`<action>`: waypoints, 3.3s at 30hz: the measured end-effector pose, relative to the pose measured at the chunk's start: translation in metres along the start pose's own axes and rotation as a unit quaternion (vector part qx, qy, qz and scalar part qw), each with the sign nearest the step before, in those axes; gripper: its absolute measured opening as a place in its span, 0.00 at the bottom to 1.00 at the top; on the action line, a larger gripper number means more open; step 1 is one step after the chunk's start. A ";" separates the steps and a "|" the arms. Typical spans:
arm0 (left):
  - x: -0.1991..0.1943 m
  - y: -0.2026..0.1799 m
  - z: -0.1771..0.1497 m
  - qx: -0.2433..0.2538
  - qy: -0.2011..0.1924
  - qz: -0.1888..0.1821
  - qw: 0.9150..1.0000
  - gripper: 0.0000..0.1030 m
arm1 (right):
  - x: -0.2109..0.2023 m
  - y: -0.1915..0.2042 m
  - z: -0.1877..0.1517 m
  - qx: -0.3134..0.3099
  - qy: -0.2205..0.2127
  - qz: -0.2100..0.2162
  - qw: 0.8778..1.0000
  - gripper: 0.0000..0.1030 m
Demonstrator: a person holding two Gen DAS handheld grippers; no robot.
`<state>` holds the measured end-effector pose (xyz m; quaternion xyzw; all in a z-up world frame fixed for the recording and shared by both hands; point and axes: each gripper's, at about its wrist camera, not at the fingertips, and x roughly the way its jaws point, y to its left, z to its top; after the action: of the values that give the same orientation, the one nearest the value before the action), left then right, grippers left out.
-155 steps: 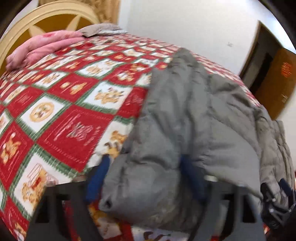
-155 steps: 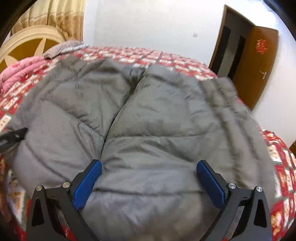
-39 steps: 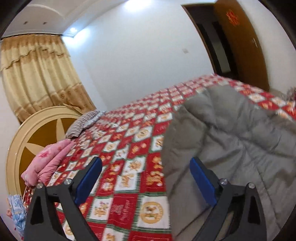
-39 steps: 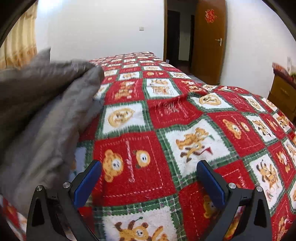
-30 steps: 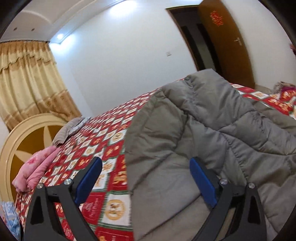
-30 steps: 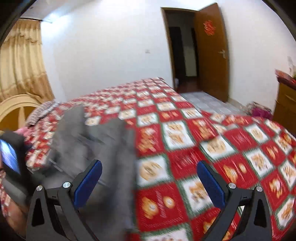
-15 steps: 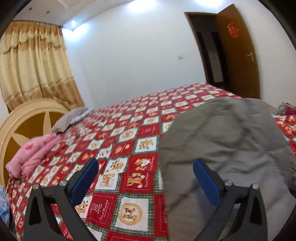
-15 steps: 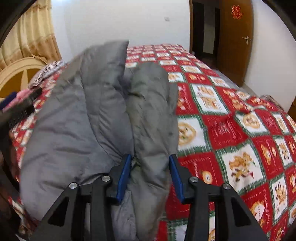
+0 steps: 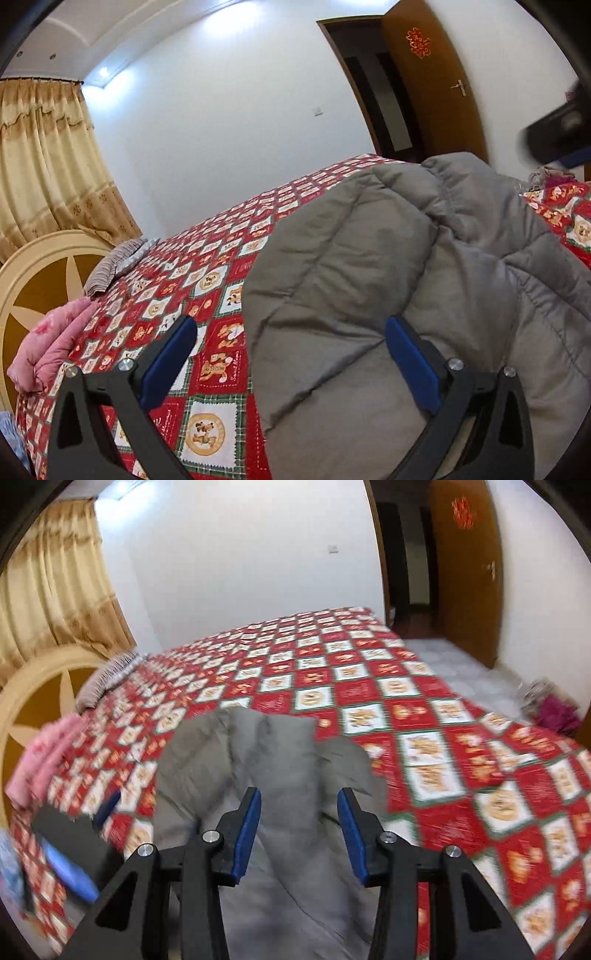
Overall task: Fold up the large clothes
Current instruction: 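Grasp the folded grey jacket with the right tool while the left tool grasps it too, then lift and carry the folded grey jacket with both tools across the quilt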
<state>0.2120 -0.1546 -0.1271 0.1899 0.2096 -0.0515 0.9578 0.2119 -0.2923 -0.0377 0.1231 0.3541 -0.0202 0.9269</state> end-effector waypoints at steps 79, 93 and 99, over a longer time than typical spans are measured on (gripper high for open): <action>-0.049 0.073 -0.003 -0.065 0.062 -0.131 0.987 0.17 | 0.028 -0.021 -0.070 0.061 0.013 0.209 0.976 0.18; -0.055 0.166 -0.036 -0.119 0.072 -0.056 0.989 0.16 | 0.052 0.086 -0.054 -0.015 0.038 0.265 0.963 0.17; -0.062 0.199 -0.052 -0.138 0.078 -0.026 0.987 0.16 | 0.067 0.132 -0.052 -0.043 0.054 0.285 0.956 0.17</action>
<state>0.1713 0.0503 -0.0769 0.0540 0.2941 -0.0321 0.9537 0.2446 -0.1488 -0.0915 0.1798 0.3547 0.2667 0.8779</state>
